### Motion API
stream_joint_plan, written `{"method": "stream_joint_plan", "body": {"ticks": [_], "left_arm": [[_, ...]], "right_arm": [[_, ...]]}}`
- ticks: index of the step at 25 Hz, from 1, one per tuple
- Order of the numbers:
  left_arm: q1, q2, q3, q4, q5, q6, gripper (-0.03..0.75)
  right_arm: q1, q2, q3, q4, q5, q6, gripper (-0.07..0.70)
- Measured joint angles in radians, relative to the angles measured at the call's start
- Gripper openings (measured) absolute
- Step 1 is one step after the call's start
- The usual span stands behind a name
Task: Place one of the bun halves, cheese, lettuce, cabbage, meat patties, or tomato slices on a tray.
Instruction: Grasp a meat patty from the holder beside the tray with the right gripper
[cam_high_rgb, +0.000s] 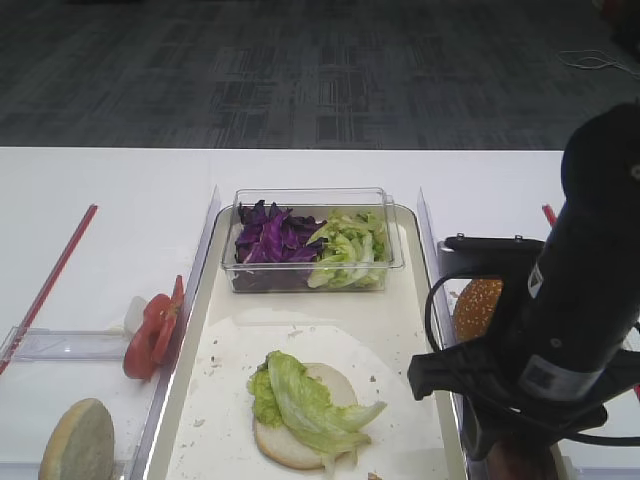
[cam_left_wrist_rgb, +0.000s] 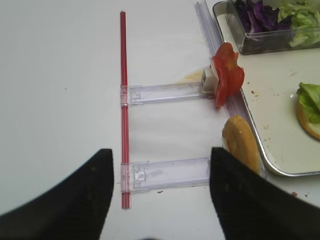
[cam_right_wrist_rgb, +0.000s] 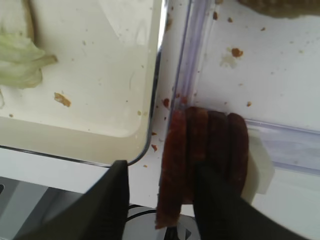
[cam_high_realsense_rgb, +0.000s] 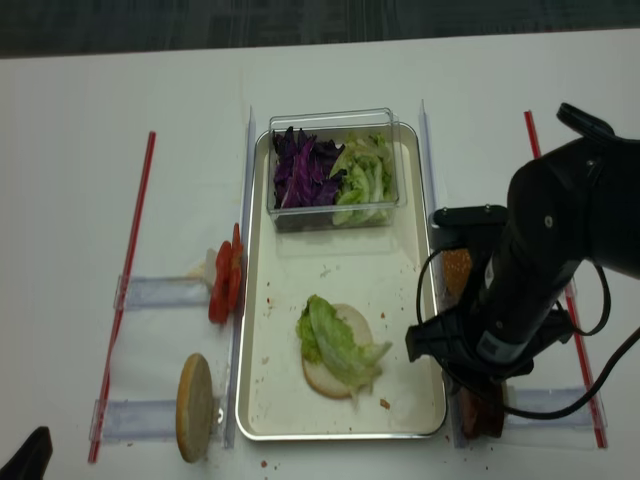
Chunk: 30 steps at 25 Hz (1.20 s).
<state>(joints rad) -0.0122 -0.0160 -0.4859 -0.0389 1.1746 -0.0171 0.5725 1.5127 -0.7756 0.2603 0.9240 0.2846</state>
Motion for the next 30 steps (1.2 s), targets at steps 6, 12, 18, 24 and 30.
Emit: {"method": "stream_joint_plan", "body": {"ticks": [6, 12, 18, 24, 30], "left_arm": [[0.000, 0.000, 0.000, 0.000, 0.000, 0.000, 0.428], [0.000, 0.000, 0.000, 0.000, 0.000, 0.000, 0.428], [0.000, 0.000, 0.000, 0.000, 0.000, 0.000, 0.428], [0.000, 0.000, 0.000, 0.000, 0.000, 0.000, 0.428], [0.000, 0.000, 0.000, 0.000, 0.000, 0.000, 0.428]], "right_arm": [[0.000, 0.000, -0.001, -0.004, -0.004, -0.011, 0.216], [0.000, 0.000, -0.001, -0.006, -0.004, -0.011, 0.190], [0.000, 0.000, -0.001, -0.014, -0.002, 0.000, 0.113], [0.000, 0.000, -0.001, -0.030, 0.010, 0.001, 0.091], [0.000, 0.000, -0.002, -0.043, 0.014, 0.001, 0.088]]}}
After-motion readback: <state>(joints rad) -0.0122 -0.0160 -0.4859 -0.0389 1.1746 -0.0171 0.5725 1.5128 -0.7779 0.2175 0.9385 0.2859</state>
